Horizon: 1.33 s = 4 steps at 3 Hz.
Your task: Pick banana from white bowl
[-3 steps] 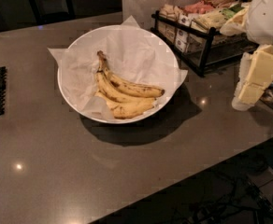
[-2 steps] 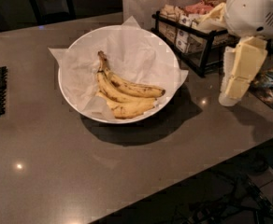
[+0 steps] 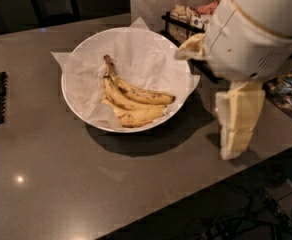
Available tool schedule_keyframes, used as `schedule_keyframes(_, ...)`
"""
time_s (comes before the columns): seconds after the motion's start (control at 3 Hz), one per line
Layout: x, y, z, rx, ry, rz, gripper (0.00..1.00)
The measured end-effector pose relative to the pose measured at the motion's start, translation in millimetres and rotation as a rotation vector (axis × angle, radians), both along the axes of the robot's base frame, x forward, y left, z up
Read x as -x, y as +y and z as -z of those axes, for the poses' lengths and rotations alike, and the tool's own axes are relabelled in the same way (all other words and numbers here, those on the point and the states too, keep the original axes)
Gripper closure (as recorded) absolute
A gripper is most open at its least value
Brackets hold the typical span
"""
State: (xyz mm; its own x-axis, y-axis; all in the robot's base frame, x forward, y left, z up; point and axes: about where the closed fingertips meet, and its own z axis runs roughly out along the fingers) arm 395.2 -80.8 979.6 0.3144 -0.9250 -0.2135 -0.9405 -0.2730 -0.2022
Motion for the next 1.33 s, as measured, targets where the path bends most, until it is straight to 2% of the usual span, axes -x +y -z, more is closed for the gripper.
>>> schedule_keyframes(0.33, 31, 23, 23, 0.011, -0.016, -0.037, 0.0)
schedule_keyframes(0.67, 22, 41, 40, -0.003, -0.033, -0.01, 0.0)
schedule_keyframes(1.0, -2, 50, 51, -0.01, -0.032, 0.036, 0.0)
schedule_keyframes(1.33, -31, 57, 68, -0.013, 0.013, 0.064, 0.0)
